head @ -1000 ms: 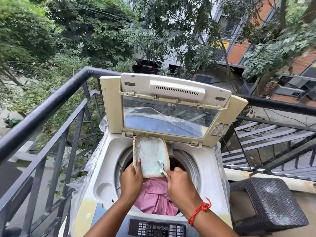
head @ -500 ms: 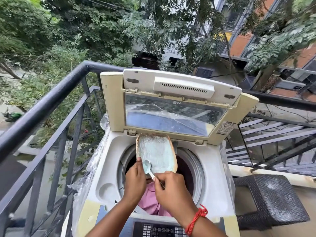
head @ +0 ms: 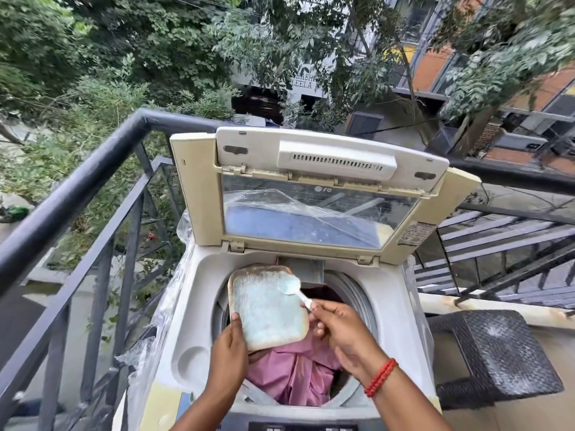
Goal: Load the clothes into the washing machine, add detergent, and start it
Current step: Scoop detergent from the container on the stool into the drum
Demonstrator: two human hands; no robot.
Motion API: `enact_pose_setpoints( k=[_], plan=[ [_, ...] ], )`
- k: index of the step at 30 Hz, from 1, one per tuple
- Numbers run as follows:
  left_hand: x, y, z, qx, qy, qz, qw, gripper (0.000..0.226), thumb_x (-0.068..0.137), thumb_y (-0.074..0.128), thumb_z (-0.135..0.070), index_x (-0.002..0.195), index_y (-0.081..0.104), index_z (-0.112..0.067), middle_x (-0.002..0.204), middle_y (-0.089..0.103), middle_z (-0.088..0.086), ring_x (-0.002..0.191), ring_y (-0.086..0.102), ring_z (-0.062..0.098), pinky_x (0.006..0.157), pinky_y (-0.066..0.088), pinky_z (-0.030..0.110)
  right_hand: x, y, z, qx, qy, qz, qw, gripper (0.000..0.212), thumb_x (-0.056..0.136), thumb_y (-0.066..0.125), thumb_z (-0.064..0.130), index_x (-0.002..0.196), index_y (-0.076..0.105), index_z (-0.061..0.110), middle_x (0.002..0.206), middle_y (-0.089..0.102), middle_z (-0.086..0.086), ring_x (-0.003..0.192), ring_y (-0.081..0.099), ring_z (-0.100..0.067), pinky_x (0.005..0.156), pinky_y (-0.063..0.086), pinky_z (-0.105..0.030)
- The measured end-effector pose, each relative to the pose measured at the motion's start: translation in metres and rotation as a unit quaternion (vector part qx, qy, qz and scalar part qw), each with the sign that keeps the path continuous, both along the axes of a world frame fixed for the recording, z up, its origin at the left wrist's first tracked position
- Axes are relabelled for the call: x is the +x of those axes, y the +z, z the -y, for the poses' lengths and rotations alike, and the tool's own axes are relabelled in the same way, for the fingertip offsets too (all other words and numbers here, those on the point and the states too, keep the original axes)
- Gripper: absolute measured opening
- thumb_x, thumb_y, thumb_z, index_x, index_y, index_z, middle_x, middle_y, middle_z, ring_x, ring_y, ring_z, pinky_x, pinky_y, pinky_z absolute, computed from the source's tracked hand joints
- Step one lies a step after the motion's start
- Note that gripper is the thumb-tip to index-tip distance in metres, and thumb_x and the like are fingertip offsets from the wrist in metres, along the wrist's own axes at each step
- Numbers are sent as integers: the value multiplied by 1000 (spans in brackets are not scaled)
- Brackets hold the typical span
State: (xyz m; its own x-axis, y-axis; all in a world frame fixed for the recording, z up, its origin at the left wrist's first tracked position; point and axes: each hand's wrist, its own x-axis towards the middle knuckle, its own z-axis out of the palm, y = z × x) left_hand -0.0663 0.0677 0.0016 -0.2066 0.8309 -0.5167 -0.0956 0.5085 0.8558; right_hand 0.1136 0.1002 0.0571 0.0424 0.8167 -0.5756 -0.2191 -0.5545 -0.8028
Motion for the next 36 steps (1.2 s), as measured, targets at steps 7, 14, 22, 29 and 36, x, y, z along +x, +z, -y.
enact_pose_setpoints(
  k=[7, 14, 22, 29, 36],
  plan=[
    [-24, -15, 11, -4, 22, -2, 1000, 53, 91, 37, -58, 96, 62, -12, 92, 68, 15, 78, 71, 33, 67, 60, 43, 37, -34, -52, 0, -44, 91, 995, 21, 96, 53, 4, 83, 69, 7, 63, 55, -1, 39, 40, -1, 44, 34, -14],
    [-33, -13, 15, 6, 40, 44, 998, 46, 101, 33, -36, 104, 59, 2, 87, 70, 11, 73, 71, 26, 59, 60, 34, 38, -64, -82, 170, 203, 538, 800, 28, 90, 58, 13, 62, 63, 11, 60, 55, -10, 57, 52, -23, 57, 34, -32],
    [-34, -7, 11, -3, 36, 21, 999, 50, 101, 33, -37, 109, 59, 5, 89, 69, 12, 78, 70, 29, 57, 60, 33, 40, -92, -86, 254, 347, 681, 593, 20, 68, 66, -10, 78, 63, 7, 73, 51, -7, 63, 55, -27, 44, 46, -34],
    [-27, 1, 6, -6, 59, 33, 998, 47, 101, 34, -33, 111, 57, 7, 88, 65, 9, 80, 66, 29, 51, 58, 29, 51, -79, -81, 316, 324, 693, 561, 18, 71, 60, -6, 81, 68, 5, 73, 54, -5, 64, 57, -23, 49, 51, -31],
    [-18, -8, 8, -27, 44, 35, 998, 47, 99, 35, -38, 109, 58, 1, 95, 65, 18, 88, 67, 39, 54, 59, 32, 38, -49, -80, 243, 209, 565, 760, 15, 90, 58, 6, 84, 71, 8, 74, 48, 0, 70, 59, -28, 60, 40, -28]
  ],
)
